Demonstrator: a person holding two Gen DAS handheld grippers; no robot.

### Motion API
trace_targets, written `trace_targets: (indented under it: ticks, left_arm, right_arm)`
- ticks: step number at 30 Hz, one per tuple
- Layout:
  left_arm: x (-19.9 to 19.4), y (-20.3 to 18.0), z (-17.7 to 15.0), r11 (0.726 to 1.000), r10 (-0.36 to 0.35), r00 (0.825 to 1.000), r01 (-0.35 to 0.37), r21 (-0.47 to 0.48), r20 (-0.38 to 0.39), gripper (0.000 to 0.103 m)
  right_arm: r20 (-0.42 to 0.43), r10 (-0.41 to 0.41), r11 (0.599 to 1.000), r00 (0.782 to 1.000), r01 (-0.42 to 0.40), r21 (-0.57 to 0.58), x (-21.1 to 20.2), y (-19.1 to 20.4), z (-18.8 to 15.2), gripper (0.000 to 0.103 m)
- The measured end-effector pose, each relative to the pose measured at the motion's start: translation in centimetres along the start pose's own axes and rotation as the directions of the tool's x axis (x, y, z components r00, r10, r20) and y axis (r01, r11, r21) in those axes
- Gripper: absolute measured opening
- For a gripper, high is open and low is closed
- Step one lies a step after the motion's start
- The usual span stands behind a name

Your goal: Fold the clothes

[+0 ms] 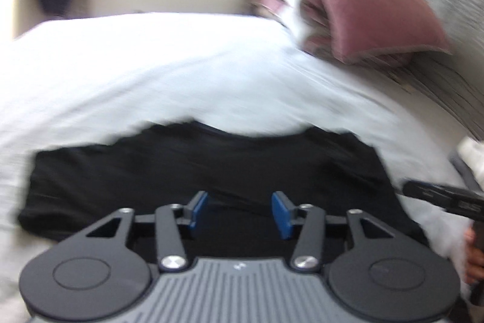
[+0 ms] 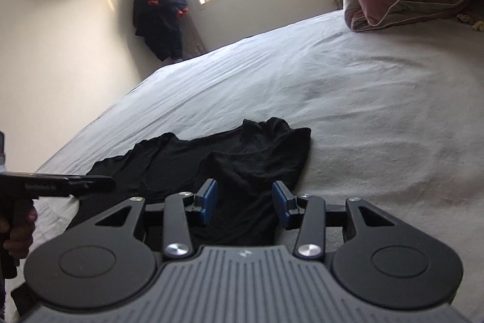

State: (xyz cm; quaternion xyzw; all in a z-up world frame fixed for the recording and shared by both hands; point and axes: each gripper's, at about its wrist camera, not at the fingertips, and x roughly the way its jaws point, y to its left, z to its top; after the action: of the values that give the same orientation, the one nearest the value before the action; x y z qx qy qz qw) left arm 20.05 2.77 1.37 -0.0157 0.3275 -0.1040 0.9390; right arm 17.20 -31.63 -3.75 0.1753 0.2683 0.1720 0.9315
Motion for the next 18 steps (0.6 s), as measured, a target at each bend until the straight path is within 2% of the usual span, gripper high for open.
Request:
trace_targets:
  ticks: [1,5,8,11,12,14,15,16,17,18]
  left_arm:
    - [-0.6,1.4,0.2,0.999,0.036,0.999,-0.036,-0.015,0.019,0.062]
    - [-1.1,6.7,-0.9,0.98,0.15,0.989,-0.147,-0.136,0.012,0.063]
    - [-1.5,10.7,-1.7,0.947,0.233,0.972,-0.228,-0.225,-0.003,0.063]
    - [-1.5,14.2,-2.5,0.907,0.294,0.956,-0.285,-0.31,-0.021,0.063]
    - [-1.2,15.1,-2.7,0.895,0.3,0.954,-0.29,-0.339,-0.025,0.062]
    - [-0.5,16.7,-3.4,0.875,0.265,0.964,-0.241,-0.42,0.0,0.057]
    - [-0.1,17.4,-3.7,0.865,0.242,0.97,-0.206,-0.457,0.02,0.045]
    - [0.5,18.0,-4.1,0.855,0.211,0.977,-0.164,-0.492,0.041,0.039]
    - [1.1,18.4,-4.5,0.844,0.185,0.981,-0.127,-0.521,0.061,0.039]
    - [1.3,18.5,-4.6,0.841,0.19,0.979,-0.124,-0.526,0.073,0.034]
  right_arm:
    - [-0.007,-0.002,1.0,1.0,0.002,0.013,-0.1,0.6,0.1,0.045]
    - [-0.051,-0.057,0.998,0.997,0.056,-0.012,0.3,4.7,1.1,0.045]
    - [-0.071,-0.093,0.995,0.993,0.09,-0.054,1.2,8.4,2.4,0.045]
    - [-0.036,-0.083,0.994,0.996,0.081,-0.069,2.5,12.0,3.3,0.045]
    - [-0.025,-0.065,0.996,0.998,0.063,-0.061,3.1,12.9,3.3,0.046]
    - [-0.004,-0.026,0.999,1.0,0.026,-0.043,4.5,14.7,3.3,0.048]
    - [-0.004,-0.006,0.999,1.0,0.006,-0.031,5.2,15.4,3.1,0.048]
    - [-0.013,0.013,1.0,1.0,-0.014,-0.024,6.1,16.0,2.8,0.048]
    - [-0.023,0.032,0.999,0.999,-0.033,-0.016,7.0,16.5,2.5,0.048]
    - [-0.04,0.037,0.999,0.999,-0.038,-0.014,7.9,16.9,2.1,0.048]
